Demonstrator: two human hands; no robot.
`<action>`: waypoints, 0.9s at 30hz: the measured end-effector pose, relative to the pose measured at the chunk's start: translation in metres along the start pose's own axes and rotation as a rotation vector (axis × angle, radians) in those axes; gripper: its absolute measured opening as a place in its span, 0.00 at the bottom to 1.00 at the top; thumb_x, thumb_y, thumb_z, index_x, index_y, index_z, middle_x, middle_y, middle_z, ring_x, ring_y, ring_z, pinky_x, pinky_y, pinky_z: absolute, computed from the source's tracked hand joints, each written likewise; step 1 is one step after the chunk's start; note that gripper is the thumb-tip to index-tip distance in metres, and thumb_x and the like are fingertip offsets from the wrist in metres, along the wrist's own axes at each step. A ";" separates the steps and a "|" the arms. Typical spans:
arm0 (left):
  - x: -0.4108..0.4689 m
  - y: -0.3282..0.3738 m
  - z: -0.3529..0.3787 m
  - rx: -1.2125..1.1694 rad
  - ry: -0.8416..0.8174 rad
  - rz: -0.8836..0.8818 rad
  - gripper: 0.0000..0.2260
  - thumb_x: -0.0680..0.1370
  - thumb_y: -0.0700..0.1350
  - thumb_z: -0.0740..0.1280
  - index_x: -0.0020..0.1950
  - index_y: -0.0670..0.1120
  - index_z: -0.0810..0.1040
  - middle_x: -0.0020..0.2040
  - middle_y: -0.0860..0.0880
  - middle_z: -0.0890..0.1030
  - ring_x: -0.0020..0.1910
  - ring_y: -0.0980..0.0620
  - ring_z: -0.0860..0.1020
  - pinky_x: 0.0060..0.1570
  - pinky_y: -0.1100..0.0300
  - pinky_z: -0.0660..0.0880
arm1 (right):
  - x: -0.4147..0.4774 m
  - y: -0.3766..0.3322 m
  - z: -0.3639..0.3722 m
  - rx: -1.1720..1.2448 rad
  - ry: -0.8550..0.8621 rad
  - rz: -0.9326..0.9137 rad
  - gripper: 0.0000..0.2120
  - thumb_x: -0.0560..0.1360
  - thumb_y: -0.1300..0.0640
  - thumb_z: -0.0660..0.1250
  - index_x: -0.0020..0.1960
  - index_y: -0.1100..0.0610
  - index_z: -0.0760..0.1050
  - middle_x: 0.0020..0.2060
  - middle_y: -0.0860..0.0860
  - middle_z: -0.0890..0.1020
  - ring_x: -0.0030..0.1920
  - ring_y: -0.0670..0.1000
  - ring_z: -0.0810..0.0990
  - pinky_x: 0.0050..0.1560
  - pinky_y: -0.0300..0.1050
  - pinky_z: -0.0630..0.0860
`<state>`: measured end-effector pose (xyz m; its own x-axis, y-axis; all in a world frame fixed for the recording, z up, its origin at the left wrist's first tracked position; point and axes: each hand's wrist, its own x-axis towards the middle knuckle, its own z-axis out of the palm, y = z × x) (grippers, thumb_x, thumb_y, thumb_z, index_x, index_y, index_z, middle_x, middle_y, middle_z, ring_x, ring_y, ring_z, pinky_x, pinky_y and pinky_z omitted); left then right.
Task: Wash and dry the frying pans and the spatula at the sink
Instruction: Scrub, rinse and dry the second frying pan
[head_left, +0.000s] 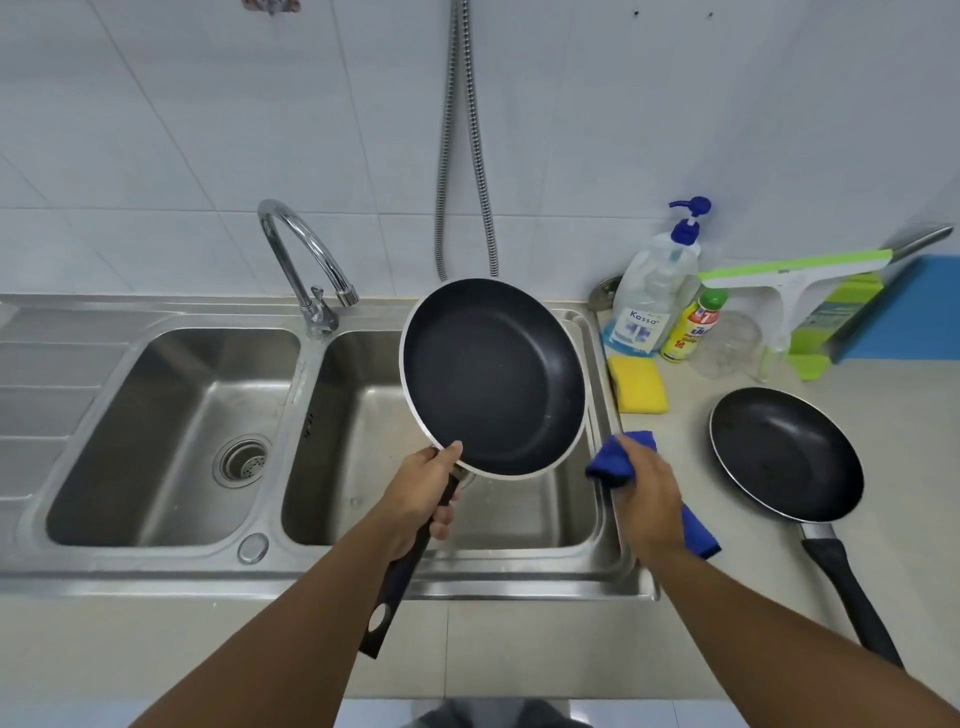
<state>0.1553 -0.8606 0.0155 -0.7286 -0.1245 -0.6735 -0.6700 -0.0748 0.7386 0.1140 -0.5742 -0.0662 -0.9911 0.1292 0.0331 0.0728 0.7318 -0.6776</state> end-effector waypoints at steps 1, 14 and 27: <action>0.000 -0.001 0.000 0.002 -0.007 0.008 0.16 0.85 0.57 0.61 0.61 0.45 0.76 0.42 0.42 0.72 0.24 0.54 0.65 0.23 0.62 0.64 | 0.010 -0.011 -0.003 0.068 0.117 -0.003 0.29 0.73 0.75 0.64 0.72 0.58 0.73 0.64 0.60 0.78 0.63 0.61 0.77 0.67 0.35 0.62; -0.009 0.002 -0.008 0.051 -0.093 0.134 0.15 0.84 0.59 0.62 0.58 0.48 0.75 0.41 0.42 0.73 0.25 0.53 0.65 0.24 0.60 0.64 | 0.106 -0.114 0.042 -0.180 -0.540 -0.310 0.42 0.79 0.37 0.64 0.81 0.40 0.39 0.81 0.51 0.33 0.80 0.57 0.33 0.78 0.57 0.38; 0.010 0.004 -0.025 0.047 -0.049 0.103 0.20 0.82 0.62 0.62 0.51 0.44 0.70 0.42 0.42 0.71 0.24 0.54 0.63 0.24 0.62 0.61 | 0.033 -0.111 0.050 0.108 -0.534 -0.491 0.21 0.74 0.57 0.73 0.66 0.50 0.81 0.58 0.50 0.85 0.56 0.42 0.83 0.62 0.36 0.75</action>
<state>0.1486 -0.8866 0.0126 -0.7989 -0.0809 -0.5960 -0.5967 -0.0174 0.8023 0.0675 -0.6845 -0.0267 -0.8280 -0.5606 0.0080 -0.3781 0.5477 -0.7463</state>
